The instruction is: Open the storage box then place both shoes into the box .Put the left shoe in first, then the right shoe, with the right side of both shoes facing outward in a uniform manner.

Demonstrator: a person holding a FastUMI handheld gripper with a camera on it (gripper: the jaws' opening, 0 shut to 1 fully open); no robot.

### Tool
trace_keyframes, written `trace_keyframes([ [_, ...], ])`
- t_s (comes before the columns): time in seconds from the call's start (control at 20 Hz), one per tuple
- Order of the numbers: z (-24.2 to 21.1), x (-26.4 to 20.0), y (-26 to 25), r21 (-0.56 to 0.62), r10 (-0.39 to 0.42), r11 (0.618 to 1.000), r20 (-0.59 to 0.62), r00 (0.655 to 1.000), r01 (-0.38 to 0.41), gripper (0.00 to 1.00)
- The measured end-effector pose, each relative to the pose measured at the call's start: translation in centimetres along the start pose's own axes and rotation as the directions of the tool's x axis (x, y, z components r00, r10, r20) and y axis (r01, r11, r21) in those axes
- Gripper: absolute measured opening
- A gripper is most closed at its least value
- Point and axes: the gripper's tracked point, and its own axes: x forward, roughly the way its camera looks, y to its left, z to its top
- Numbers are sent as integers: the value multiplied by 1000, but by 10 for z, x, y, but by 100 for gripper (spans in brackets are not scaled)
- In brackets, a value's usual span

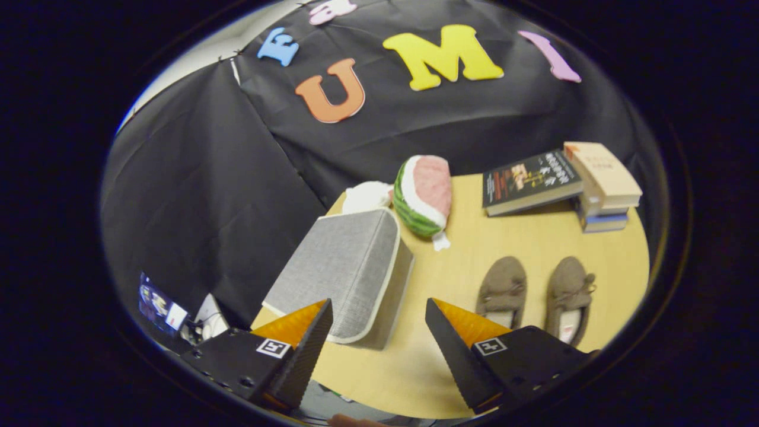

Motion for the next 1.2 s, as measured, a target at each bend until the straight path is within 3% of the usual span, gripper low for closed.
trace_keyframes([
  [0.25,-20,51,0,268,185,952,-131,974,-145,96],
  [0.6,-34,77,8,424,338,873,-173,925,-239,95],
  [0.8,-33,78,17,552,432,785,-163,887,-281,91],
  [0.85,-33,78,18,558,438,779,-159,885,-285,78],
  [1.15,-14,59,27,512,451,793,-130,883,-329,60],
  [1.2,-9,53,35,507,462,790,-121,878,-346,53],
])
